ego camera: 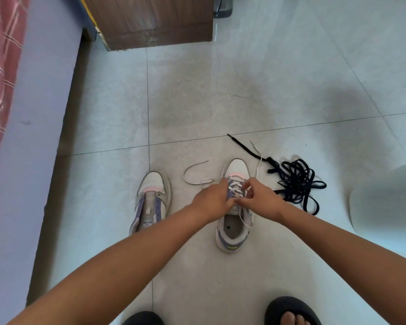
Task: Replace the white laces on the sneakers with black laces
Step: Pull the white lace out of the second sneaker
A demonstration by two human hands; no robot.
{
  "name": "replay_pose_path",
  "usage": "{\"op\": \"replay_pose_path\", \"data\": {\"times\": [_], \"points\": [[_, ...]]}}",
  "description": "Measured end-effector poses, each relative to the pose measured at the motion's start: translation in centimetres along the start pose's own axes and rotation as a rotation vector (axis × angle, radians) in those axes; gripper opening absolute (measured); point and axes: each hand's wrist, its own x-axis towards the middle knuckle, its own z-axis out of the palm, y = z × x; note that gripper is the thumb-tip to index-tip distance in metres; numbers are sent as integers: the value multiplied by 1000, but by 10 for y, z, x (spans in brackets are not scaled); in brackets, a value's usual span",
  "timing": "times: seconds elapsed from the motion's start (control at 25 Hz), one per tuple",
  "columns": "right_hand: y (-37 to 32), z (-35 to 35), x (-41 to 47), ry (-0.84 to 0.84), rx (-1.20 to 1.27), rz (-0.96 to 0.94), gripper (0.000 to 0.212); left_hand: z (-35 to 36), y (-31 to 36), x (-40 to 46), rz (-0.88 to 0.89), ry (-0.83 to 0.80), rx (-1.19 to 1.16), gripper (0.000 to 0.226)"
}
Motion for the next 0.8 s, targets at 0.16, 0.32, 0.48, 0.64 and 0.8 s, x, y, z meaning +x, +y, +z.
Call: {"op": "replay_pose_path", "data": {"times": [0.16,0.32,0.48,0.64,0.8], "points": [[-6,5,0,19,-44,14,24,7,9,5,-48,42,-19,37],[-3,4,8,84,-1,84,22,5,4,1,-57,65,-70,37],[0,5,14,-43,57,109,32,25,-4,-9,-89,-22,30,37],[1,-8,13,-76,-119,-84,10,33,-20,-12,-179,-133,243,30],[4,4,10,135,-613,-213,27,30,-23,-12,-182,-133,341,25]]}}
